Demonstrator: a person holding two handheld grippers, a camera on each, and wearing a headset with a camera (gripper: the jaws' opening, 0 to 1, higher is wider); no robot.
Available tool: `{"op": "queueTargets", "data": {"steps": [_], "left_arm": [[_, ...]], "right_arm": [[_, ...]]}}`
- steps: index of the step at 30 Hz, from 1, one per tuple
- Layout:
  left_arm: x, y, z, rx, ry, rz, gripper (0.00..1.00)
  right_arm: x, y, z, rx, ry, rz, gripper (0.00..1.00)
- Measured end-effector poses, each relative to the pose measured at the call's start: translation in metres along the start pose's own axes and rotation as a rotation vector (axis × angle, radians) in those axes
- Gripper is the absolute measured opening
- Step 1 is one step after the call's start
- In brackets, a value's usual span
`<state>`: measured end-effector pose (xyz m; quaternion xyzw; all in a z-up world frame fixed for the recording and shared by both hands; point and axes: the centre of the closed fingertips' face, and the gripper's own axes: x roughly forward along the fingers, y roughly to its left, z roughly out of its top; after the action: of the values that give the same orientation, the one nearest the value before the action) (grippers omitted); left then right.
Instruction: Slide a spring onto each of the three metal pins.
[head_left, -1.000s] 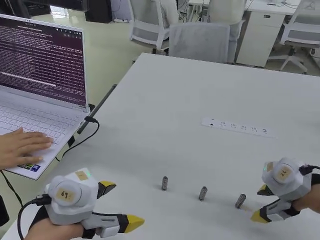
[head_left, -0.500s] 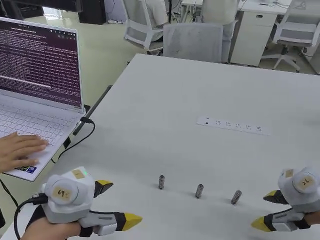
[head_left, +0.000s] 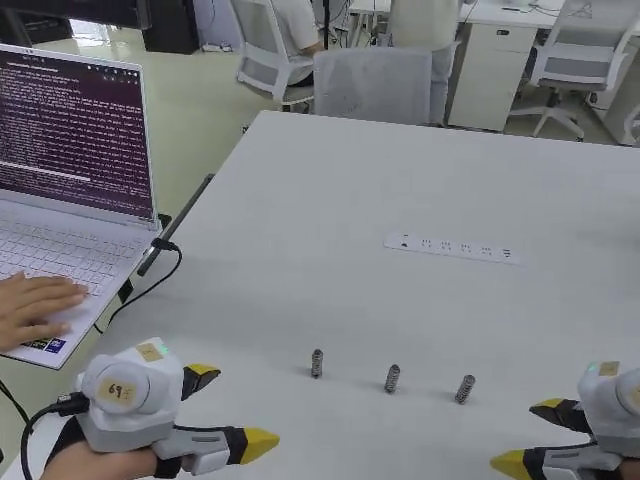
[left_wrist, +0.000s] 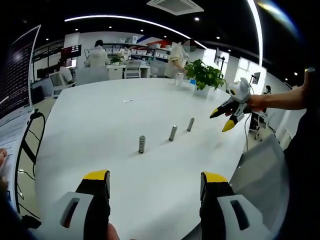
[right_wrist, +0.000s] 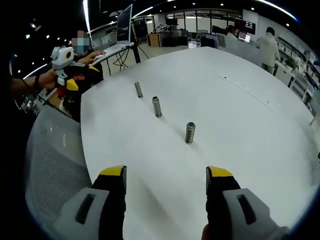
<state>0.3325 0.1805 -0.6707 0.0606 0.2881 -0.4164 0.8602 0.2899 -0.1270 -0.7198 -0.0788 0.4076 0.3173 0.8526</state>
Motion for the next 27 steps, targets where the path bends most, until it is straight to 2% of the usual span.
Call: {"op": "queueTargets", "data": {"steps": [8, 14, 20, 27], "left_arm": [[0.000, -0.001, 0.002, 0.002, -0.003, -0.005, 0.71], [-0.001, -0.002, 0.003, 0.003, -0.008, -0.008, 0.71], [0.001, -0.004, 0.002, 0.008, -0.009, -0.016, 0.71], [0.003, -0.009, 0.003, 0.008, -0.014, -0.028, 0.72]], "right_arm": [[-0.008, 0.014, -0.001, 0.084, -0.067, -0.009, 0.67], [-0.023, 0.025, 0.005, 0.137, -0.139, -0.027, 0.72], [-0.032, 0.034, 0.001, 0.165, -0.170, -0.043, 0.80], [-0.038, 0.040, -0.003, 0.189, -0.207, -0.065, 0.84]]}}
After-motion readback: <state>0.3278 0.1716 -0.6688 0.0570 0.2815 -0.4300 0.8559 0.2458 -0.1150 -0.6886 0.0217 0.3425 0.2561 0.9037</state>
